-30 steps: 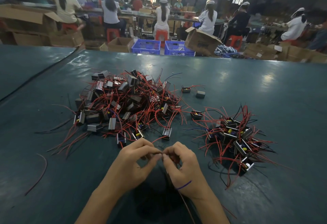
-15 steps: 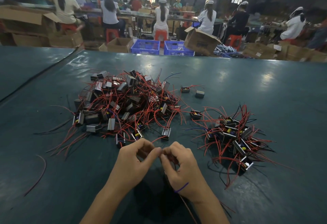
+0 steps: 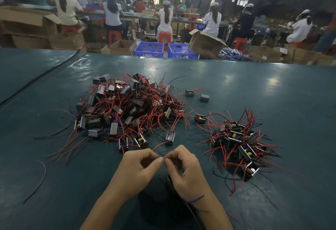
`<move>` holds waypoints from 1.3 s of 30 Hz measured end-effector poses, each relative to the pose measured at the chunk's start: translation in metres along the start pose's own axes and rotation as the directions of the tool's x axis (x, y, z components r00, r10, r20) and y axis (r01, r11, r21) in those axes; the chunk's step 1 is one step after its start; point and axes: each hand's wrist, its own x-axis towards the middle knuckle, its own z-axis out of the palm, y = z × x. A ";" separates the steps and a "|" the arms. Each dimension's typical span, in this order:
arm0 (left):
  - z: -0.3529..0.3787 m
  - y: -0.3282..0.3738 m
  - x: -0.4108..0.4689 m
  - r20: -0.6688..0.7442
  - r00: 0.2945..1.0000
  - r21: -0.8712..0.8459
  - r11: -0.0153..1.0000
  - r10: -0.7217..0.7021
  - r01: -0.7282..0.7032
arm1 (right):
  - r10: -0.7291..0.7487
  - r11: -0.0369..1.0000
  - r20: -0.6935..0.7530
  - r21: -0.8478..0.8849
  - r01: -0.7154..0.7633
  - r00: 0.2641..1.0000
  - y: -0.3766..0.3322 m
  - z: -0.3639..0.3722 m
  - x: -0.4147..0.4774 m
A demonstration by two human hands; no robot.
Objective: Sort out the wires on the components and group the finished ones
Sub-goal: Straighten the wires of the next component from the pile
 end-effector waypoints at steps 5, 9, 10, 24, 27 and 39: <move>0.009 0.017 0.004 0.422 0.706 -0.686 0.308 -0.569 0.659 | -0.092 0.983 -0.030 -0.160 0.086 0.995 -0.004 0.000 -0.002; 0.015 0.020 0.001 0.430 0.755 -0.701 0.344 -0.495 0.625 | -0.076 0.979 -0.065 -0.192 0.062 0.995 -0.003 -0.005 -0.001; 0.015 0.018 0.000 0.301 0.845 -0.615 0.587 -0.442 0.526 | -0.048 0.986 -0.069 -0.163 0.036 0.996 -0.003 -0.006 0.000; 0.004 -0.005 -0.002 -0.153 0.930 0.237 0.926 0.335 -0.295 | 0.018 0.993 0.001 0.118 -0.018 1.000 -0.005 -0.005 0.002; 0.015 0.001 -0.003 -0.197 0.977 0.065 0.995 0.087 -0.076 | -0.011 1.000 -0.028 -0.026 0.010 1.000 -0.002 -0.004 0.000; 0.022 0.013 0.002 0.193 0.848 -0.590 0.632 -0.494 0.503 | -0.063 0.988 -0.062 -0.142 0.053 0.996 -0.003 0.000 0.000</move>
